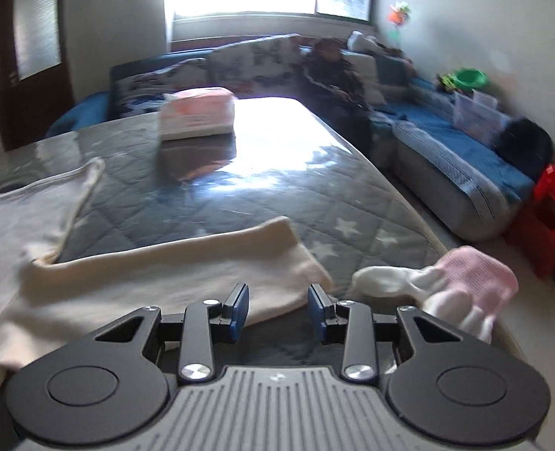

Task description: Fold clothes

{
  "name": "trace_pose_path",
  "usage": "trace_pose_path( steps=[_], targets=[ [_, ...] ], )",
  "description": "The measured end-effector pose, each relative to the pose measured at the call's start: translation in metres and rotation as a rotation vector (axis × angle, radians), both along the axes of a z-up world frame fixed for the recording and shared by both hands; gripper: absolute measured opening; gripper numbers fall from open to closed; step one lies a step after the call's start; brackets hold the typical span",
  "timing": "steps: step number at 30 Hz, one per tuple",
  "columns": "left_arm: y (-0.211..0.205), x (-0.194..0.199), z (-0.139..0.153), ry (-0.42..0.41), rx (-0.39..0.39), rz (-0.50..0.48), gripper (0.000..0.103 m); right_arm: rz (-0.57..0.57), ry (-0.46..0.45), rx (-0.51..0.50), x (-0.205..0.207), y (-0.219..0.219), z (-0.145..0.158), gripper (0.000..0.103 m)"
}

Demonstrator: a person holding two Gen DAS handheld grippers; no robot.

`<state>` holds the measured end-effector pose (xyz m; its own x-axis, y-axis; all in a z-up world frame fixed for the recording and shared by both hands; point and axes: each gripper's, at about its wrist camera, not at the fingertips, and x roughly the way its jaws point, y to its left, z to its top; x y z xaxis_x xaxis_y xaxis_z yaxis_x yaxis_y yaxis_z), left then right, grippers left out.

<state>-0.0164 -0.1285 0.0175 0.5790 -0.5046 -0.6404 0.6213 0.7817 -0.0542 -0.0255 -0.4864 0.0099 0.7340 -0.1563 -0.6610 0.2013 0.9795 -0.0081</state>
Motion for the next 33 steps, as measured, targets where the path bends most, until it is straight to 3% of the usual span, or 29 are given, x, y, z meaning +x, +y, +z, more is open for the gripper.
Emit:
trace_pose_path(
  steps=[4,7,9,12,19,25,33],
  targets=[
    [-0.008,0.001,-0.004,0.01,0.013,-0.016,0.024,-0.042,-0.002,0.019,0.005,-0.009,-0.008,0.034],
    [-0.012,0.001,-0.007,0.012,0.023,-0.026,0.03,-0.049,-0.016,0.037,0.008,-0.011,-0.01,0.032],
    [-0.015,0.001,-0.009,0.014,0.029,-0.034,0.03,-0.043,-0.028,0.041,0.009,-0.01,-0.009,0.012],
    [-0.017,0.001,-0.01,0.015,0.033,-0.041,0.03,-0.04,-0.05,0.061,0.009,-0.011,-0.006,0.006],
    [-0.023,0.003,-0.009,0.013,0.02,-0.056,0.03,-0.008,-0.155,0.048,0.004,-0.009,0.027,0.006],
    [-0.031,0.001,-0.015,0.008,0.026,-0.07,0.034,0.018,-0.135,0.041,0.01,0.0,0.031,0.006],
    [0.01,-0.001,-0.002,-0.01,-0.029,0.006,0.038,0.147,-0.212,0.059,-0.004,0.034,0.079,0.006]
  ],
)
